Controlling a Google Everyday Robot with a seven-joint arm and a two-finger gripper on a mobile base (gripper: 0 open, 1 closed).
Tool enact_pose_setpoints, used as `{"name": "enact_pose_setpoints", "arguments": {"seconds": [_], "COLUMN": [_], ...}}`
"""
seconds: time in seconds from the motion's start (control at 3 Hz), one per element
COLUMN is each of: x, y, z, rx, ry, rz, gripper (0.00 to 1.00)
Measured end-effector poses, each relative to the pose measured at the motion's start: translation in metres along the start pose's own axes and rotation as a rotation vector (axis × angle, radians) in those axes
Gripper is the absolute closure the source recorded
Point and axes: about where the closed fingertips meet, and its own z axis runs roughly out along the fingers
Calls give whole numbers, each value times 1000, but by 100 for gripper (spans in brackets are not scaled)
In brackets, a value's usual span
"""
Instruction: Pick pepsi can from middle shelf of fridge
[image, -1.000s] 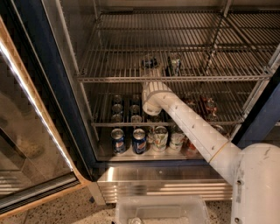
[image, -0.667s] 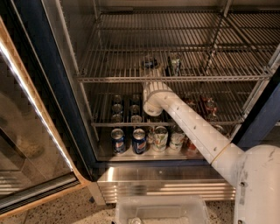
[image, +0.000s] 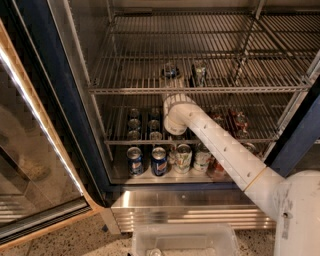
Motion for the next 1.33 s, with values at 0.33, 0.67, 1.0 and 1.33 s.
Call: {"name": "enact_pose_setpoints", "arguments": {"seconds": [0.33, 0.67, 1.0, 1.33], "x": [-3, -1, 8, 7], "y": [2, -4, -13, -11], "z": [-7, -19, -32, -35], "rx": [-8, -4, 5, 6], "ry": [-5, 19, 64, 59], "rz": [10, 26, 52, 49], "gripper": [100, 100, 100, 100]}}
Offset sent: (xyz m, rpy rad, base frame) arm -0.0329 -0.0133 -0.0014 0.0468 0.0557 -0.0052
